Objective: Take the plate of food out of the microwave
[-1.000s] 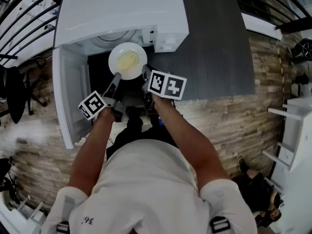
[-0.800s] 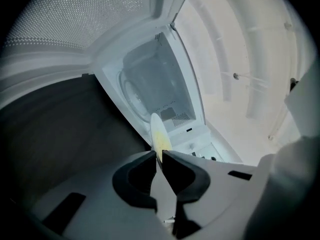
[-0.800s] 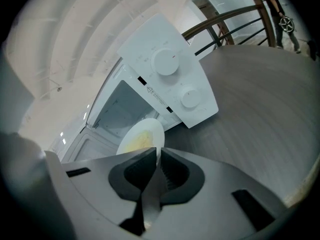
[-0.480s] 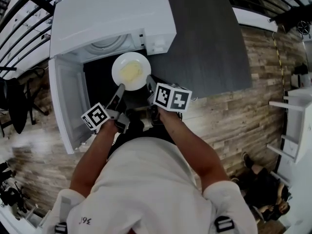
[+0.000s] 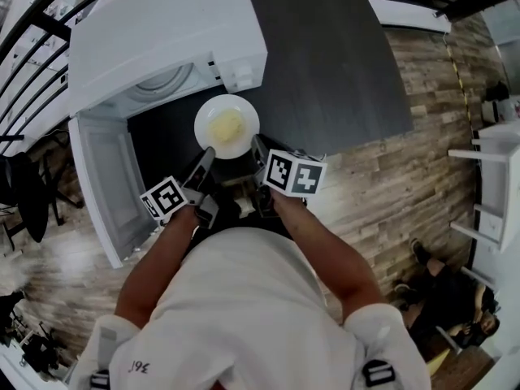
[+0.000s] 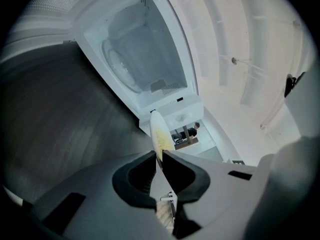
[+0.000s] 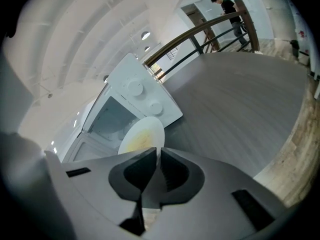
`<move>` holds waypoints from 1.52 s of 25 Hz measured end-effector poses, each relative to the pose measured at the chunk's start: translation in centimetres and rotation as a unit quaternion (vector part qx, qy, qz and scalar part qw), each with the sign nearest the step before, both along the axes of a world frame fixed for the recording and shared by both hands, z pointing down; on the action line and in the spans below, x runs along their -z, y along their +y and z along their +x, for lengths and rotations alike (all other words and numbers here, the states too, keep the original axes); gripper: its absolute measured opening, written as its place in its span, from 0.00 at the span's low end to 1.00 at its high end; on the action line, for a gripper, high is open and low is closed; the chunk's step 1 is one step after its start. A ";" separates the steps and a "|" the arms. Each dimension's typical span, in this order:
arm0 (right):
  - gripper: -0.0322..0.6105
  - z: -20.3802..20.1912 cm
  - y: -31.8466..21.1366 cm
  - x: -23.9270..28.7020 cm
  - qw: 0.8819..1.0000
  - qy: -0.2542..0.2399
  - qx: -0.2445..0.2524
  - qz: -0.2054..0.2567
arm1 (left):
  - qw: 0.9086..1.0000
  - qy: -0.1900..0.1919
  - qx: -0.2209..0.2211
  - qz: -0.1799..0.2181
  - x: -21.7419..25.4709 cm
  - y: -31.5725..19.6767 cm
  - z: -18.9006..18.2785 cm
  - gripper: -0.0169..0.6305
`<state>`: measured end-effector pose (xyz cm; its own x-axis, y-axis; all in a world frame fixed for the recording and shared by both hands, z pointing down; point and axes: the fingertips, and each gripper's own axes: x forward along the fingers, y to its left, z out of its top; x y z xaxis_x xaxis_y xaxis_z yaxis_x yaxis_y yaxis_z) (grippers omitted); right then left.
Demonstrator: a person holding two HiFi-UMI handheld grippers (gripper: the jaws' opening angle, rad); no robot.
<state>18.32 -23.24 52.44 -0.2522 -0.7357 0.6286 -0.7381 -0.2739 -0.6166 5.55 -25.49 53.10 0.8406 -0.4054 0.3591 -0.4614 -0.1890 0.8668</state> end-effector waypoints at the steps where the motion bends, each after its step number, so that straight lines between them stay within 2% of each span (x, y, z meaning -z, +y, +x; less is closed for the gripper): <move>1: 0.10 0.3 0.4 -0.2 1.000 0.000 -0.005 -0.003 | 1.000 -0.001 -0.008 -0.001 -0.1 0.2 0.4 0.09; 8: 0.10 3.7 2.7 -0.8 0.999 0.001 -0.045 -0.011 | 0.998 0.012 -0.055 -0.010 -0.6 1.3 4.4 0.09; 13: 0.10 7.2 4.3 -1.1 0.996 0.002 -0.087 -0.014 | 0.995 0.019 -0.093 -0.014 -1.1 2.0 8.3 0.09; 19: 0.10 11.8 5.8 -2.0 0.991 0.013 -0.128 -0.021 | 0.989 0.046 -0.143 -0.003 -1.2 2.6 14.1 0.09; 27: 0.10 16.9 6.5 -3.8 0.986 0.029 -0.158 -0.038 | 0.981 0.029 -0.190 0.002 -2.8 2.5 19.6 0.09; 38: 0.10 20.6 5.0 -6.4 0.983 0.052 -0.159 -0.071 | 0.979 0.005 -0.205 0.000 -5.5 0.6 23.5 0.09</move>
<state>38.95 -18.23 58.84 0.0468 -0.6706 0.7403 -0.6582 -0.5782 -0.4822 29.08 -24.87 58.57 0.9359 -0.0326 0.3509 -0.3388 -0.3568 0.8706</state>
